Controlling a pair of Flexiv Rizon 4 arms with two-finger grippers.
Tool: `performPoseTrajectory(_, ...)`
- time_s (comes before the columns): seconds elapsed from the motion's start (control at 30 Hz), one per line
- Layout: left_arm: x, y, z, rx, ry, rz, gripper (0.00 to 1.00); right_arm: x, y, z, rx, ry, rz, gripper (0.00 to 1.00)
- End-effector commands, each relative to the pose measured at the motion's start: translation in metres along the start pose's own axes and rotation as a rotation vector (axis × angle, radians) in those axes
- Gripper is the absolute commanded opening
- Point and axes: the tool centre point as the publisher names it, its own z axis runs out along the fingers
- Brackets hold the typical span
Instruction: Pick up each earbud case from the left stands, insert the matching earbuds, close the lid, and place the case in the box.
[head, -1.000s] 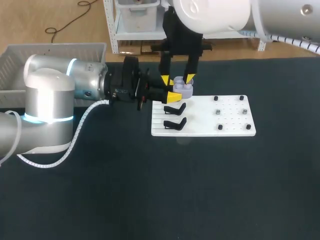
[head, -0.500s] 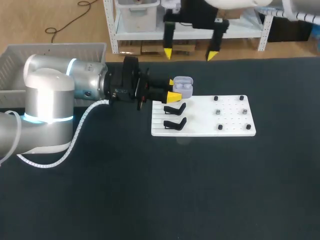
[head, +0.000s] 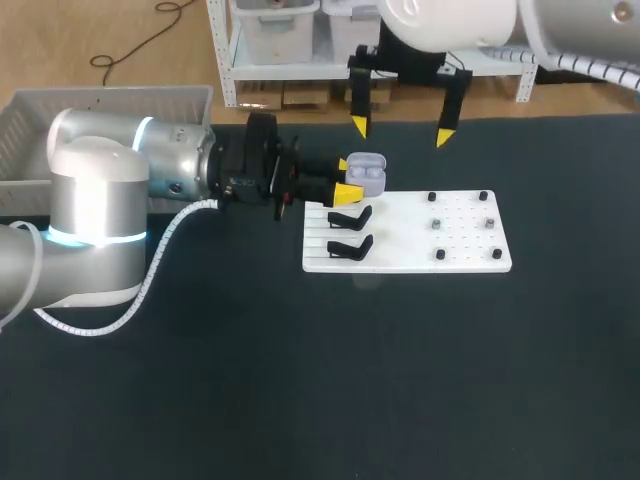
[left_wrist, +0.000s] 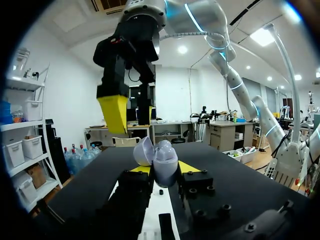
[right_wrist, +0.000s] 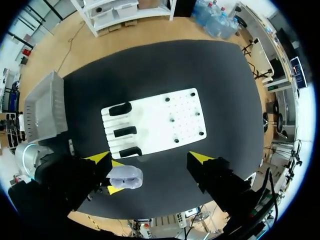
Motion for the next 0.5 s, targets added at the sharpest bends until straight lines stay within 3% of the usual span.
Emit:
performPoseTrajectory(0.03,0.000,-0.001,0.000,-0.003,-0.001,0.002,0.00,-0.002,0.002,0.010,0.008,0.029,-0.005,1.00)
performPoseTrajectory(0.5,0.000,-0.001,0.000,-0.003,-0.001,0.002,0.00,0.031,0.004,0.005,-0.017,0.065,-0.088,1.00)
